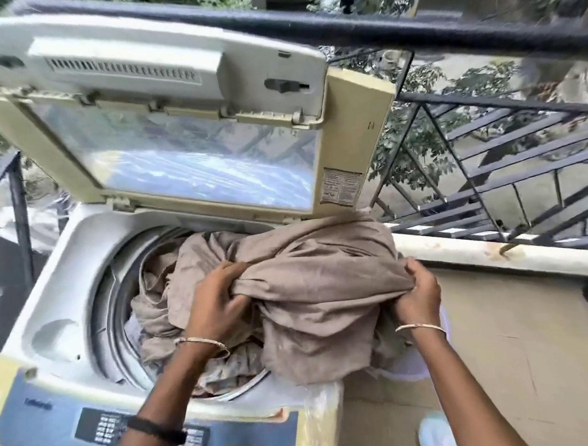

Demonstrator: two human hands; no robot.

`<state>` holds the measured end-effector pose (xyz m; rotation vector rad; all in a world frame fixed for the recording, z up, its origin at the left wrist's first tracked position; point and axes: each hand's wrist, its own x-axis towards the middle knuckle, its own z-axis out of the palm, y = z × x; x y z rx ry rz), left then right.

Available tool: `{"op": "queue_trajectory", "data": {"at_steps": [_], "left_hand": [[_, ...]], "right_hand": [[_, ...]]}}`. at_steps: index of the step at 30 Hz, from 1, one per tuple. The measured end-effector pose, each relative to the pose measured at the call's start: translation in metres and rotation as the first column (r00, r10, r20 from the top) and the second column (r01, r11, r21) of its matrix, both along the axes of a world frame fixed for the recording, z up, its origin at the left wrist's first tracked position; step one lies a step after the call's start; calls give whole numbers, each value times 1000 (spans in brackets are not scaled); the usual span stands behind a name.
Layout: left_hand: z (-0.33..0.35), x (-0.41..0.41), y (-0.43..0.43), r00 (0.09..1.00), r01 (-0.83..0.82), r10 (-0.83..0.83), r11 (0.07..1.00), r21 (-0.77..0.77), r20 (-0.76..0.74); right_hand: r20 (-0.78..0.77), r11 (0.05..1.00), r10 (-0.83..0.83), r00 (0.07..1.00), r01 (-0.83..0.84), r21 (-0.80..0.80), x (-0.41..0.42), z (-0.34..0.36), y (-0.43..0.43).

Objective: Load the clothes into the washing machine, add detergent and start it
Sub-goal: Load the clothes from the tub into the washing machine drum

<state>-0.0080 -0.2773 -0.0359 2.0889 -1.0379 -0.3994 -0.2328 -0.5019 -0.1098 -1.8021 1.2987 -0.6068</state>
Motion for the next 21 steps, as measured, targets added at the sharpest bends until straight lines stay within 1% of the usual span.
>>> {"op": "queue_trajectory", "data": {"at_steps": [3,7,9,10,12,14,15,16,18,19,20,21], "left_hand": [[8,22,17,997,-10,12,999,31,-70],[15,35,37,990,65,-55,995,75,-127],[19,36,48,981,49,-36,996,69,-188],[22,38,54,979,47,-34,997,59,-203],[30,42,64,987,-13,24,998,67,-160],[37,53,79,988,-50,61,995,87,-141],[42,59,89,986,-73,87,992,103,-140],[41,66,97,989,-91,103,990,109,-108],[40,84,117,982,-132,155,973,189,-110],[43,92,129,969,-159,197,959,234,-147],[42,100,141,956,-165,213,959,230,-200],[37,108,153,929,-178,238,959,219,-284]], "right_hand": [[183,995,61,981,-45,-89,14,62,7],[281,965,163,946,-93,-246,49,160,41],[297,935,251,921,-153,-319,73,200,72],[282,915,300,911,-192,-355,87,216,91],[234,860,399,887,-273,-432,113,236,129],[225,817,472,852,-327,-476,137,246,164],[225,810,490,842,-344,-475,149,247,179],[215,813,497,841,-364,-455,160,241,188],[202,838,492,847,-398,-375,184,219,205],[197,855,482,854,-410,-317,195,201,212],[187,872,468,863,-417,-258,204,180,218],[164,882,459,873,-426,-200,211,157,224]]}}
